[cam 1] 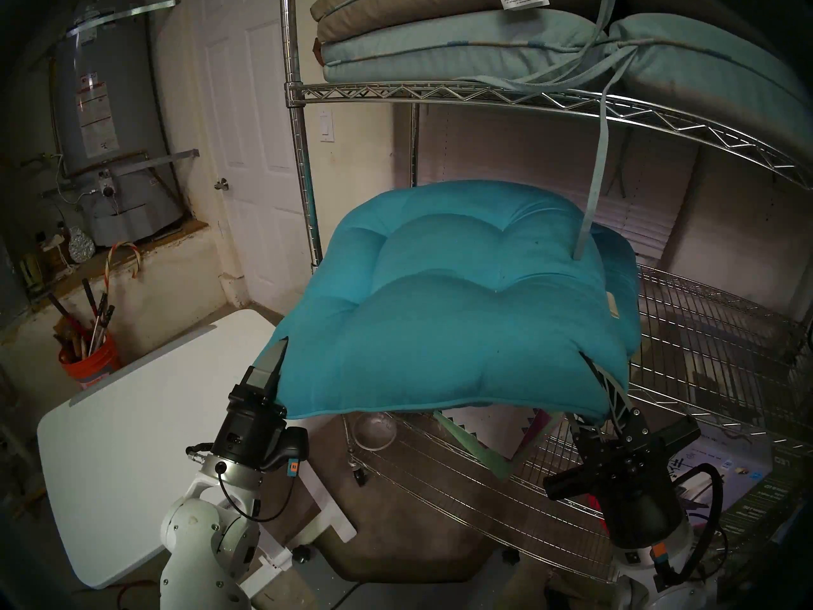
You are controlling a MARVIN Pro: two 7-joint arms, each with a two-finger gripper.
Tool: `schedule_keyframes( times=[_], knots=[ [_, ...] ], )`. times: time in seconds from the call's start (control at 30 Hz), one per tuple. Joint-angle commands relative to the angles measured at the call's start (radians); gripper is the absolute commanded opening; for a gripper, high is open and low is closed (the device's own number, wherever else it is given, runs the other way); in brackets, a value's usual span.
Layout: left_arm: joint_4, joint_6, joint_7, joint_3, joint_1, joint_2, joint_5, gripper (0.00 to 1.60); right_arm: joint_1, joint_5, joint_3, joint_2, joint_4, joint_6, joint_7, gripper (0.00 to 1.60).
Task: Take cushion off the shelf
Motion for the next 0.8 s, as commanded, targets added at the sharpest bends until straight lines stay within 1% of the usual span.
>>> schedule_keyframes(
  times=[0.0, 0.07, 0.13, 0.17, 0.2, 0.27, 0.3, 0.33, 0.4, 0.43, 0.5, 0.6, 0.67, 0.7, 0.77],
  knots=[
    [-0.084, 0.017, 0.103, -0.028, 0.098, -0.016, -0.015, 0.00, 0.023, -0.011, -0.041, 0.007, -0.030, -0.002, -0.009, 0.00],
    [-0.098, 0.020, 0.131, -0.046, 0.113, -0.013, -0.017, 0.00, 0.024, -0.018, -0.048, 0.008, -0.030, -0.002, -0.008, 0.00],
    [-0.107, 0.022, 0.138, -0.056, 0.119, -0.012, -0.018, 0.00, 0.023, -0.021, -0.050, 0.010, -0.030, -0.002, -0.008, 0.00],
    [-0.104, 0.026, 0.126, -0.080, 0.111, -0.003, -0.033, 0.00, 0.021, -0.027, -0.054, 0.019, -0.030, -0.002, -0.009, 0.00],
    [-0.137, 0.026, 0.168, -0.096, 0.134, -0.008, -0.027, 0.00, 0.021, -0.033, -0.060, 0.012, -0.030, -0.002, -0.007, 0.00],
    [-0.157, 0.028, 0.176, -0.124, 0.144, -0.006, -0.035, 0.00, 0.019, -0.039, -0.066, 0.014, -0.030, -0.002, -0.007, 0.00],
    [-0.157, 0.028, 0.176, -0.124, 0.144, -0.006, -0.035, 0.00, 0.019, -0.039, -0.066, 0.014, -0.030, -0.002, -0.007, 0.00],
    [-0.156, 0.028, 0.183, -0.137, 0.144, -0.003, -0.040, 0.00, 0.018, -0.042, -0.068, 0.019, -0.030, -0.002, -0.009, 0.00],
    [-0.179, 0.027, 0.202, -0.166, 0.166, -0.003, -0.045, 0.00, 0.015, -0.049, -0.074, 0.022, -0.030, -0.002, -0.011, 0.00],
    [-0.203, 0.024, 0.219, -0.194, 0.193, -0.007, -0.052, 0.00, 0.012, -0.057, -0.081, 0.026, -0.030, -0.002, -0.015, 0.00],
    [-0.211, 0.024, 0.227, -0.207, 0.204, -0.008, -0.053, 0.00, 0.011, -0.059, -0.085, 0.027, -0.030, -0.002, -0.015, 0.00],
    [-0.246, 0.015, 0.267, -0.253, 0.257, -0.022, -0.070, 0.00, 0.005, -0.070, -0.102, 0.037, -0.030, -0.002, -0.021, 0.00],
    [-0.266, 0.010, 0.287, -0.274, 0.286, -0.032, -0.081, 0.00, 0.003, -0.074, -0.107, 0.043, -0.030, -0.002, -0.025, 0.00],
    [-0.266, 0.010, 0.287, -0.274, 0.286, -0.032, -0.081, 0.00, 0.003, -0.074, -0.107, 0.043, -0.030, -0.002, -0.025, 0.00],
    [-0.282, 0.001, 0.318, -0.307, 0.322, -0.055, -0.095, 0.00, 0.001, -0.078, -0.115, 0.048, -0.030, -0.002, -0.029, 0.00]
  ],
)
